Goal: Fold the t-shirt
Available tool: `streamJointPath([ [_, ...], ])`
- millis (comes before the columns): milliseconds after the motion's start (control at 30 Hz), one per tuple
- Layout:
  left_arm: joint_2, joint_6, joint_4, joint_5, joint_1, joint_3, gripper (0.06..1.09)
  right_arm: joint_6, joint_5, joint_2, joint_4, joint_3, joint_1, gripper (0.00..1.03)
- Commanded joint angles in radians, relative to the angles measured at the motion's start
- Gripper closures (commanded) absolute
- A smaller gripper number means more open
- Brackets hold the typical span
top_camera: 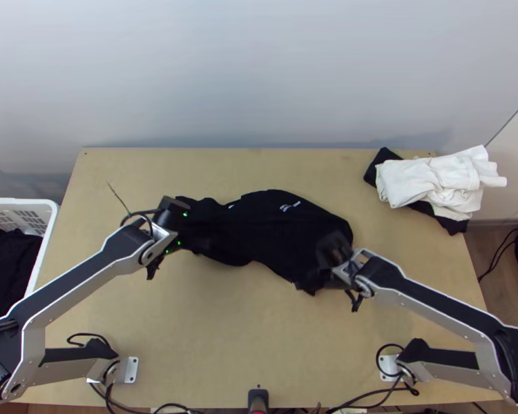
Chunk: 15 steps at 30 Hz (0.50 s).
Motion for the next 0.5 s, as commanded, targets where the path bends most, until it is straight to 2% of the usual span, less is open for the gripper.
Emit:
streamJointPath([
  [0,-0.018,-0.019,-0.044,0.001,0.071,0.126,1.05,-0.066,0.002,-0.062,-0.084,0.172,-0.167,1.00],
  [133,-0.019,-0.019,-0.105,-0.001,0.124,0.278,1.05,-0.117,0.002,-0.059,-0.203,0.388,-0.284,1.00],
  [333,-0.012,-0.016,-0.146,-0.001,0.207,0.540,1.05,-0.133,0.005,-0.034,-0.285,0.673,-0.386,1.00],
  [467,-0.005,0.004,-0.146,-0.021,0.241,0.709,1.05,-0.160,0.082,-0.013,-0.320,0.853,-0.403,1.00],
])
